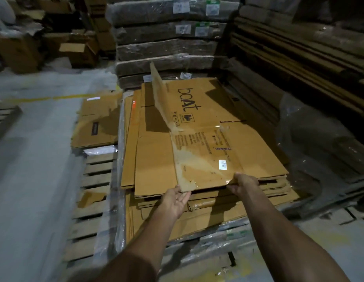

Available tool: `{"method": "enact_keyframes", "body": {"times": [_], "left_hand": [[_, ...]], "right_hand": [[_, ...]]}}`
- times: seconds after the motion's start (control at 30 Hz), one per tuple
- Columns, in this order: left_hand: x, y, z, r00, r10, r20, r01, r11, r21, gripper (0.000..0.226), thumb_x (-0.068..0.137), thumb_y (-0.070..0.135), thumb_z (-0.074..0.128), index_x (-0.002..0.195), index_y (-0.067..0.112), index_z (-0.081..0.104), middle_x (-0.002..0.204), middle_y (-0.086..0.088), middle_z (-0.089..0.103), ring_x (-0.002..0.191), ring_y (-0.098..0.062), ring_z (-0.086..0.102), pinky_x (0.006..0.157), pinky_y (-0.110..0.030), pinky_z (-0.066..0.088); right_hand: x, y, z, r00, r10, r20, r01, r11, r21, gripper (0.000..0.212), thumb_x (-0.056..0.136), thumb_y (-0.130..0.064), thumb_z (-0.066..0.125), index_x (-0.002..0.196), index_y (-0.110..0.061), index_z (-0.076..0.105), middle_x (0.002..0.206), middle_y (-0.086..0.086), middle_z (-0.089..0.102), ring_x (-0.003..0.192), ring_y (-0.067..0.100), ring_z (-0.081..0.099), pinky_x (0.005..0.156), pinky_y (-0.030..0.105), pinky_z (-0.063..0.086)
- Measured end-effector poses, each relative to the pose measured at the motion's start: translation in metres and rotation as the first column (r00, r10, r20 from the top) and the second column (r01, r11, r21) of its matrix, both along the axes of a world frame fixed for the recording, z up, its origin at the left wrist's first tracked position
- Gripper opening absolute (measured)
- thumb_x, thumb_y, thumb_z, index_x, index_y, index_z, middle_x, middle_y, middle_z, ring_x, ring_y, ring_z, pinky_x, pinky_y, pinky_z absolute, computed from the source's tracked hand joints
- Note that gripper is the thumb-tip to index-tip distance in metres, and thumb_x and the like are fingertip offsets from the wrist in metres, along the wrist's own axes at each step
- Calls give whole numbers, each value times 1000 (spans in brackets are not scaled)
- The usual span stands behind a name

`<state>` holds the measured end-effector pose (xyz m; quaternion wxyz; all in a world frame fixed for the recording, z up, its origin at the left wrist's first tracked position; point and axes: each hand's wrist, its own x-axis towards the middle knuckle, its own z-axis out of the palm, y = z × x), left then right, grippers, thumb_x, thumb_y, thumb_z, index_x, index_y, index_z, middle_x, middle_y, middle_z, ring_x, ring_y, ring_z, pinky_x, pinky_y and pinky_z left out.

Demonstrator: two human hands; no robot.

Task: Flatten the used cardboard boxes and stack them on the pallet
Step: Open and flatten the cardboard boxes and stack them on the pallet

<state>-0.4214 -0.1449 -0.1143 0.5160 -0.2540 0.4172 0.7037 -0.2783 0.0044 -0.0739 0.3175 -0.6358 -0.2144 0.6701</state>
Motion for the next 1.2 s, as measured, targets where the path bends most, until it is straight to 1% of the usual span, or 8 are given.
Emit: {"method": "enact_keyframes", "body": {"times": [0.13, 0.43, 0.63, 0.83, 0.9, 0.97, 1.13, 1.2], "left_hand": [[0, 1, -3, 997, -62, -42, 60, 998, -29, 34, 103, -2, 42, 136, -8, 44, 148, -28, 43, 133, -38, 50, 112, -45, 41], [-4, -17, -7, 971, -214, -109, 211, 977, -35, 44, 106, 6, 41, 147, -6, 34, 137, -31, 53, 126, -41, 54, 106, -45, 46], [15, -2, -4, 861, -450, -237, 438, 893, -105, 35, 106, 11, 44, 136, -5, 46, 126, -24, 63, 98, -31, 66, 75, -36, 57], [61, 32, 10, 419, -807, -418, 688, 582, -434, 18, 101, 13, 51, 103, 1, 65, 90, -9, 71, 74, -19, 68, 62, -28, 57], [76, 46, 7, 286, -825, -488, 707, 525, -473, 16, 98, 11, 49, 93, 4, 62, 74, -6, 61, 54, -16, 53, 49, -25, 41], [91, 60, 2, 94, -821, -563, 684, 464, -562, 19, 96, 15, 48, 88, 11, 65, 69, -4, 57, 54, -17, 48, 54, -26, 34], [134, 87, -10, -661, -478, -578, 468, 339, -816, 19, 96, 27, 48, 97, 17, 64, 101, -7, 66, 93, -26, 61, 76, -33, 48], [151, 92, -18, -839, -272, -471, 409, 255, -876, 27, 95, 30, 45, 109, 13, 61, 111, -11, 65, 102, -31, 61, 82, -36, 50]], "right_hand": [[-1, 5, -1, 998, -38, -52, 37, 999, -27, 39, 90, 9, 60, 124, -5, 46, 116, 27, 61, 109, 47, 62, 82, 66, 55], [4, -14, -10, 998, -36, -44, 36, 999, -4, 30, 96, 4, 55, 125, -2, 51, 118, 25, 63, 103, 37, 67, 77, 40, 58], [18, -19, -25, 1000, -1, -19, 2, 999, 33, 31, 103, -23, 56, 128, -5, 55, 119, 16, 61, 108, 33, 64, 98, 45, 54], [59, -27, -39, 992, 24, 125, -35, 996, 85, 18, 98, -19, 59, 110, -7, 65, 104, 14, 69, 92, 26, 67, 69, 34, 54], [80, -29, -46, 974, 33, 223, -67, 987, 148, 23, 96, -22, 62, 116, -10, 66, 107, 11, 69, 93, 24, 65, 70, 34, 50], [101, -36, -49, 930, 31, 366, -118, 969, 218, 31, 98, -23, 61, 128, -12, 60, 117, 8, 64, 98, 21, 60, 78, 33, 47], [160, -75, -53, 722, 82, 687, -259, 953, 158, 58, 100, -45, 52, 150, -17, 42, 150, 9, 48, 131, 30, 49, 106, 44, 44], [183, -100, -54, 585, 108, 804, -263, 963, 63, 67, 100, -53, 48, 155, -17, 34, 157, 6, 39, 141, 29, 39, 113, 43, 37]]}}
